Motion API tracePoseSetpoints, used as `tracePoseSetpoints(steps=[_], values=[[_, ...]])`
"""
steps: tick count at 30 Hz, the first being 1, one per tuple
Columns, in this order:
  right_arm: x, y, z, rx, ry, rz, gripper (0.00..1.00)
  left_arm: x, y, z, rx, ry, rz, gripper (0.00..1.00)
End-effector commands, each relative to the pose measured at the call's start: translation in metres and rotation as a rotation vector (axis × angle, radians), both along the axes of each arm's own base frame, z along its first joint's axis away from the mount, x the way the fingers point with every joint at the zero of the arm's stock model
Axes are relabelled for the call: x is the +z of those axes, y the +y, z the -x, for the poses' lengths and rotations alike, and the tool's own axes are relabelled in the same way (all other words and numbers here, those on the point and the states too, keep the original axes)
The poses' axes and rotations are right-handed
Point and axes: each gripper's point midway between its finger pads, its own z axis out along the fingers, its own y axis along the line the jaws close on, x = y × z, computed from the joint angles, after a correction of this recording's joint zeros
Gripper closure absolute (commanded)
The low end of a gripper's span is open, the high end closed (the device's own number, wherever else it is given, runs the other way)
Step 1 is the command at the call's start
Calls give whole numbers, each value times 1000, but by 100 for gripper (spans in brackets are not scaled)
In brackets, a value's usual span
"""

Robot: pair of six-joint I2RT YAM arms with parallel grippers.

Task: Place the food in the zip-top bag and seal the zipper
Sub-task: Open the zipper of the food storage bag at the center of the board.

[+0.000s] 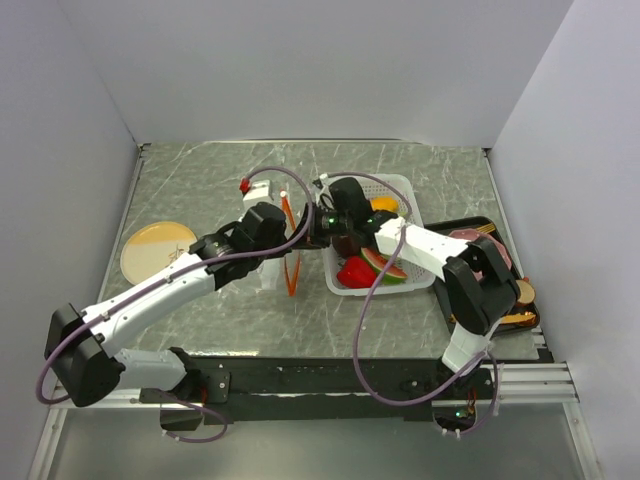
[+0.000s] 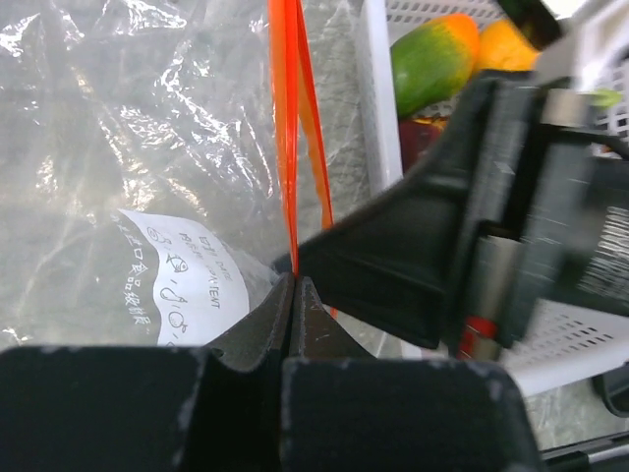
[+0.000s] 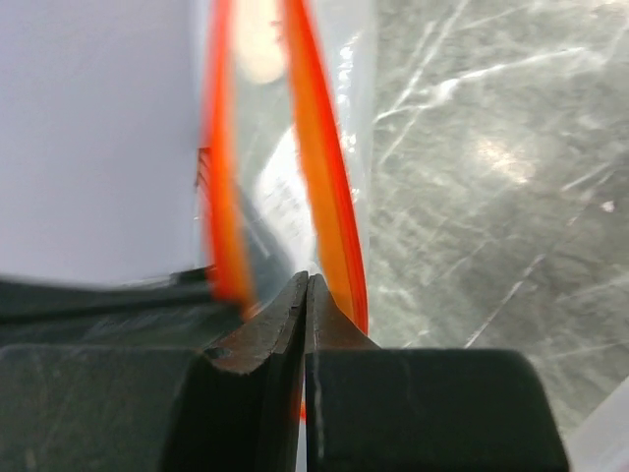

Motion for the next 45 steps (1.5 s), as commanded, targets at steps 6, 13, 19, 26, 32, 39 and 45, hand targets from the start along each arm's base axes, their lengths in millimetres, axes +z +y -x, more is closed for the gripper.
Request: tracePoseSetpoints(steps=[6, 13, 19, 26, 32, 39, 45], values=[[-23, -9, -28, -103, -37, 155, 95, 28, 7, 9, -2, -45, 52, 99], [-53, -13, -33, -137, 14, 235, 99, 39, 35, 17, 75, -69, 23, 99], [-67, -18, -33, -163, 40, 296, 100, 41, 57, 18, 138, -70, -37, 99], [-29, 2, -15, -52, -37, 148, 99, 44, 69, 6, 129, -81, -131, 99], [7, 26, -12, 11, -103, 64, 96, 44, 37, 4, -34, -92, -80, 99], [24, 36, -20, 1, -138, 16, 94, 27, 21, 3, -83, -42, -59, 99], [27, 41, -37, -31, -164, 41, 93, 20, 13, 4, -110, -21, -50, 99]])
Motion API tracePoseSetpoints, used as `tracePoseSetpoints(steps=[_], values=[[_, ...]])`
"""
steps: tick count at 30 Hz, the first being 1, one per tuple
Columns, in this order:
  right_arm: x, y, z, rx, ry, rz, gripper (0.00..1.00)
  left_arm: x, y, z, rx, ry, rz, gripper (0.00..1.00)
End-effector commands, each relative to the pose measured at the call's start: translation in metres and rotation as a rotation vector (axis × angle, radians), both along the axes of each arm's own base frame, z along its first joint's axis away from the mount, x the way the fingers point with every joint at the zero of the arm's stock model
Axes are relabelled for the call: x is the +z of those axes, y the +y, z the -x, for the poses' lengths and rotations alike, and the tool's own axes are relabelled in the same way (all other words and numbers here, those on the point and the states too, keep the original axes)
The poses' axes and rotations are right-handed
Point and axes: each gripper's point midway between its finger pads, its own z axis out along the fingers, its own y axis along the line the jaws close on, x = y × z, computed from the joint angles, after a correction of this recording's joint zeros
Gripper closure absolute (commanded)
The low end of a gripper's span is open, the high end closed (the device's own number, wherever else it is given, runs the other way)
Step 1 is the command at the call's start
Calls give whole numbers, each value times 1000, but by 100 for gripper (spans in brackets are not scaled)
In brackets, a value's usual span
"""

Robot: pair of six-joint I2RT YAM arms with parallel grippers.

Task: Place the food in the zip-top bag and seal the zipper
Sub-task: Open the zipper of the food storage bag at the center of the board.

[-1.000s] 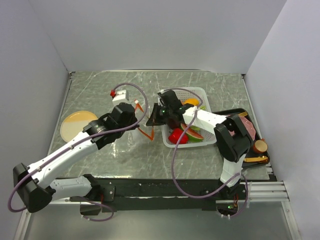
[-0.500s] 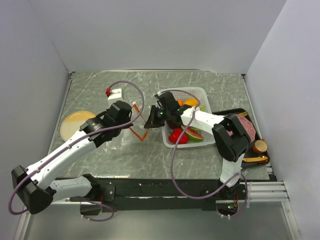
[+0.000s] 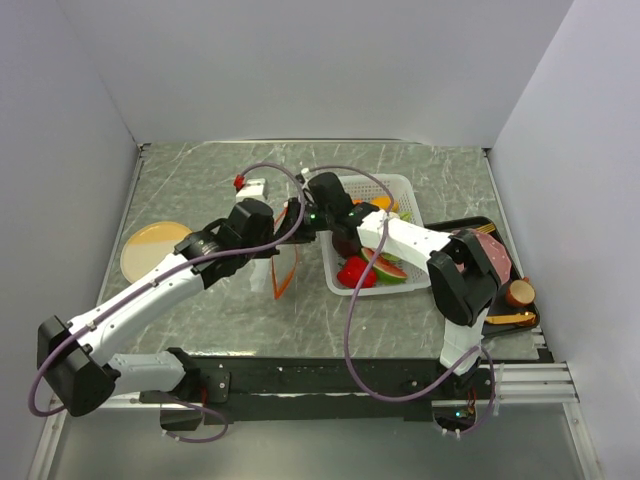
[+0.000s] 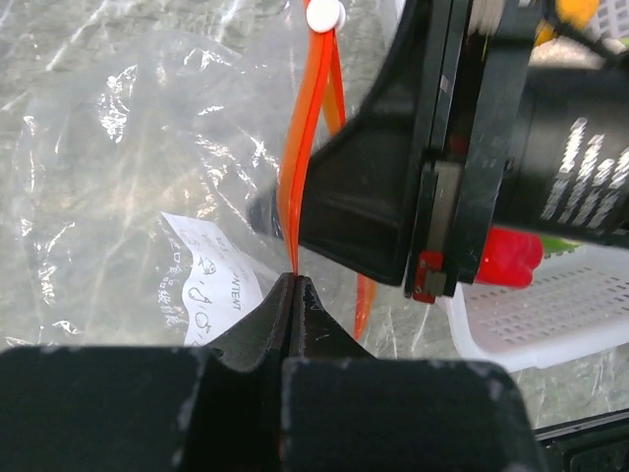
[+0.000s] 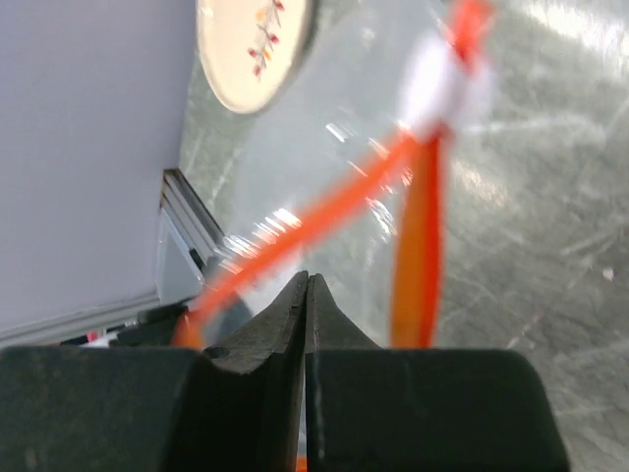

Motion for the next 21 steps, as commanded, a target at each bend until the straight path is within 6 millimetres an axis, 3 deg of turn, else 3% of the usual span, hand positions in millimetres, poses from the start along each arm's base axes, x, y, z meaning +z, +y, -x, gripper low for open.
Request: tracePoseSetpoints(steps=[1, 8, 18, 21], values=[[30, 7, -28, -53, -104, -22, 93, 11, -13, -5, -40, -25, 47, 99], [-9, -24, -59, -238, -87, 206, 94, 5, -8, -3, -17, -11, 33, 99], [-60, -33, -55, -208, 20, 291, 94, 7, -3, -1, -2, -28, 45, 99], [-64, -29, -53, -178, 25, 280, 93, 7, -3, -1, 0, -31, 49, 99]])
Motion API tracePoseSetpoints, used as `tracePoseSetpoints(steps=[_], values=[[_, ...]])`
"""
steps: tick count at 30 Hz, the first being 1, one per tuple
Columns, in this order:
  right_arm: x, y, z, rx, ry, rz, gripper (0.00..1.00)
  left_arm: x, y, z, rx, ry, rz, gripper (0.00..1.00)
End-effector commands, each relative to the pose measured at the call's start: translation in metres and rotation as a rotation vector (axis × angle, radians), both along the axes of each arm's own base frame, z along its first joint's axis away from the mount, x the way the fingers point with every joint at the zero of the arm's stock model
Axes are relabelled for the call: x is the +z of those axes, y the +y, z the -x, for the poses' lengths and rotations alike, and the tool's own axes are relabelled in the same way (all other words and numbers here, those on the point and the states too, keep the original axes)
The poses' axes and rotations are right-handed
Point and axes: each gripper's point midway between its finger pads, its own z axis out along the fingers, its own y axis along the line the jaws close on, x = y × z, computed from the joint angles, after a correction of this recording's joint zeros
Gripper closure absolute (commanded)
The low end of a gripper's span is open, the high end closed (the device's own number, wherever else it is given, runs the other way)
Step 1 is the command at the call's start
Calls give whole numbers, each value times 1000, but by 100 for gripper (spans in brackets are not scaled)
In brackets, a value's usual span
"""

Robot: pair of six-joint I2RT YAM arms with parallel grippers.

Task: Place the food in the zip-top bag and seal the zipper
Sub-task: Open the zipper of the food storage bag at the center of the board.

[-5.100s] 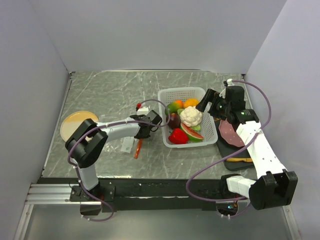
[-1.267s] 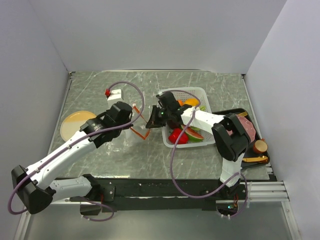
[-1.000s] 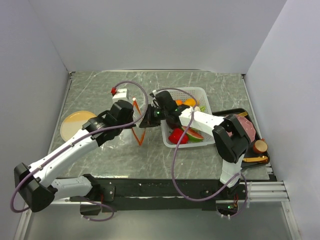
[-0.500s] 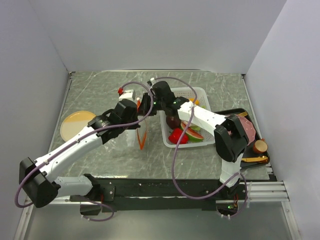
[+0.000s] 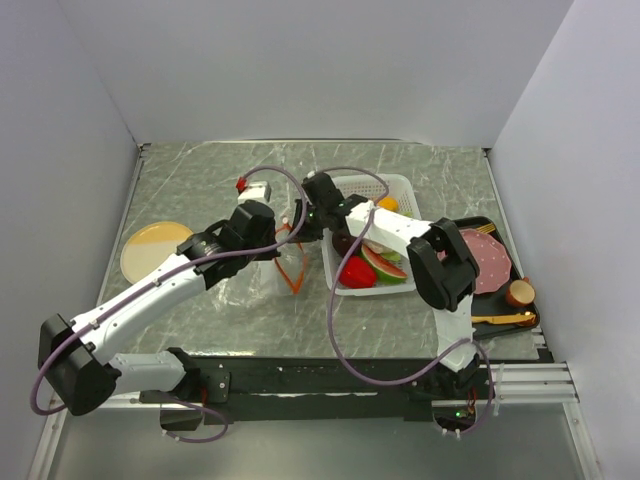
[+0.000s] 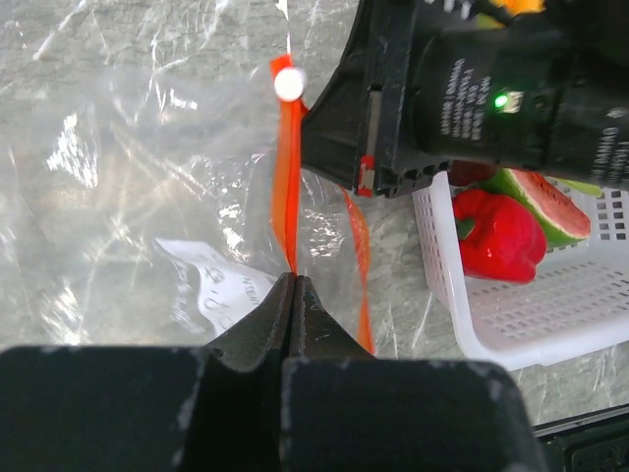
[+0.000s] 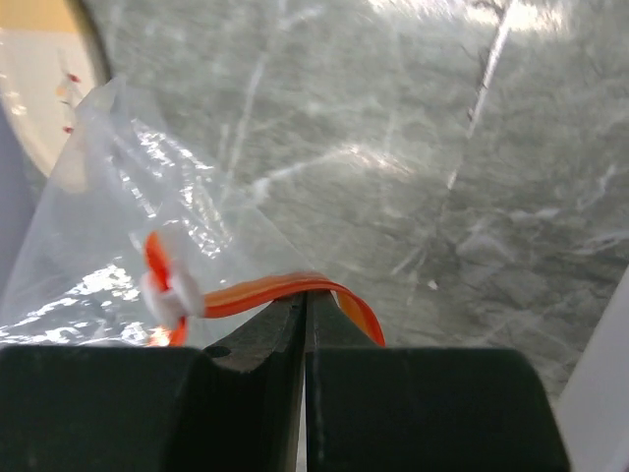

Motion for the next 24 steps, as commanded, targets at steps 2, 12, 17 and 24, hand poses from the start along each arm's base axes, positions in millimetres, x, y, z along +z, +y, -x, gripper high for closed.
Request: tracePoseSetpoints(steps=[2, 12, 17, 24], values=[[5, 8, -2, 55, -19, -31, 91, 15, -1, -2, 9, -45, 47, 99], [94, 15, 24, 140, -154, -283, 82, -4, -5, -5, 22, 3, 26, 99], [106, -9, 29, 92, -225, -226, 81, -8, -5, -5, 33, 15, 22, 99], [96, -40, 33, 16, -260, -156, 82, -7, -5, -7, 34, 16, 14, 99]])
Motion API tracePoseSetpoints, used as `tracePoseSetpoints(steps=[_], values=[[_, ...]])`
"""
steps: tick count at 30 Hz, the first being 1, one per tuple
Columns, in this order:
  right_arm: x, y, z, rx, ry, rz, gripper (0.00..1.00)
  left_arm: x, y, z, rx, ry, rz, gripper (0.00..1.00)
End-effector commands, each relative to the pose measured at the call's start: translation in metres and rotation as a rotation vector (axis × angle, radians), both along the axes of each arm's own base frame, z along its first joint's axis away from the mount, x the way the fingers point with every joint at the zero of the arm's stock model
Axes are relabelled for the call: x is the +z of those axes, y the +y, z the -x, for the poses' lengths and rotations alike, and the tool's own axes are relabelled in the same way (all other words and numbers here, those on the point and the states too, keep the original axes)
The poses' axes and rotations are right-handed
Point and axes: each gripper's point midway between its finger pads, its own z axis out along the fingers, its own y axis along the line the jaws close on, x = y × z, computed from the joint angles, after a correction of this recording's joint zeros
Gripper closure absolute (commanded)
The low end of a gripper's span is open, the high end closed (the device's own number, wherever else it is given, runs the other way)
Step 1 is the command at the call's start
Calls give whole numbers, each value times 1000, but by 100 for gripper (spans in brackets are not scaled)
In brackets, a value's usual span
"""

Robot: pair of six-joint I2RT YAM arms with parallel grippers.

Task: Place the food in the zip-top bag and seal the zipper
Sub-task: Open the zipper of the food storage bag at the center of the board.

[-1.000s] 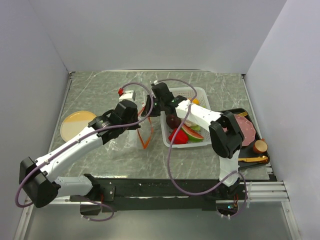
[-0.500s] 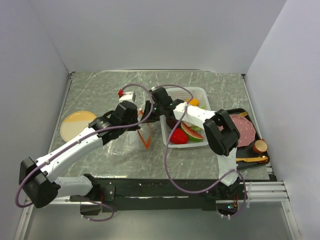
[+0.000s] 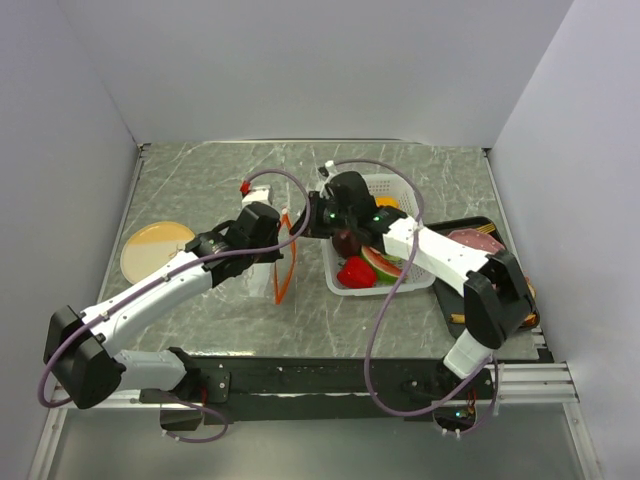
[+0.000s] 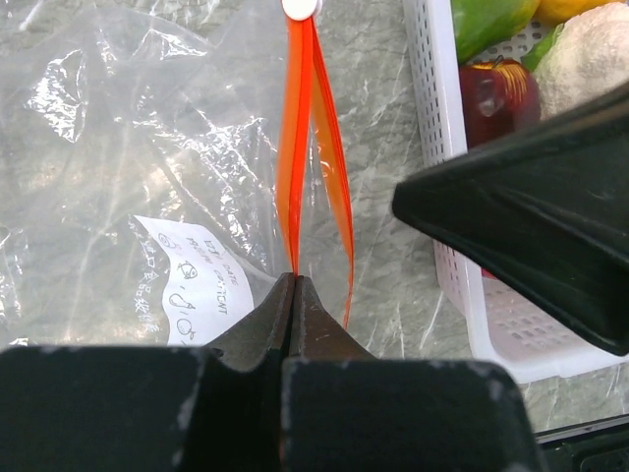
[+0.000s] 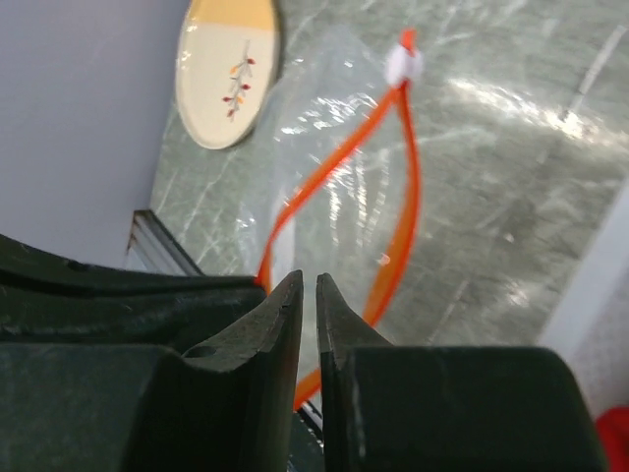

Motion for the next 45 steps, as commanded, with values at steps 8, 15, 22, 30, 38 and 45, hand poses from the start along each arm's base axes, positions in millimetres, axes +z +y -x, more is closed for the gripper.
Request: tracePoseSetpoints(steps=[8, 15, 22, 30, 38, 45], values=[[-20, -15, 16, 23, 13, 1, 86, 20, 0, -5, 9, -52, 32, 99], [-24, -5, 22, 55, 60, -50, 87, 19, -4, -7, 4, -47, 33, 99], [-28, 0, 27, 94, 81, -55, 88, 21, -6, -7, 2, -53, 48, 99], [-41, 10, 33, 127, 120, -48, 91, 25, -10, -10, -7, -60, 59, 99], [-38, 21, 31, 141, 114, -61, 91, 23, -11, -7, -18, -59, 67, 99], [-34, 27, 37, 150, 108, -74, 89, 22, -12, -7, -20, -56, 70, 99]])
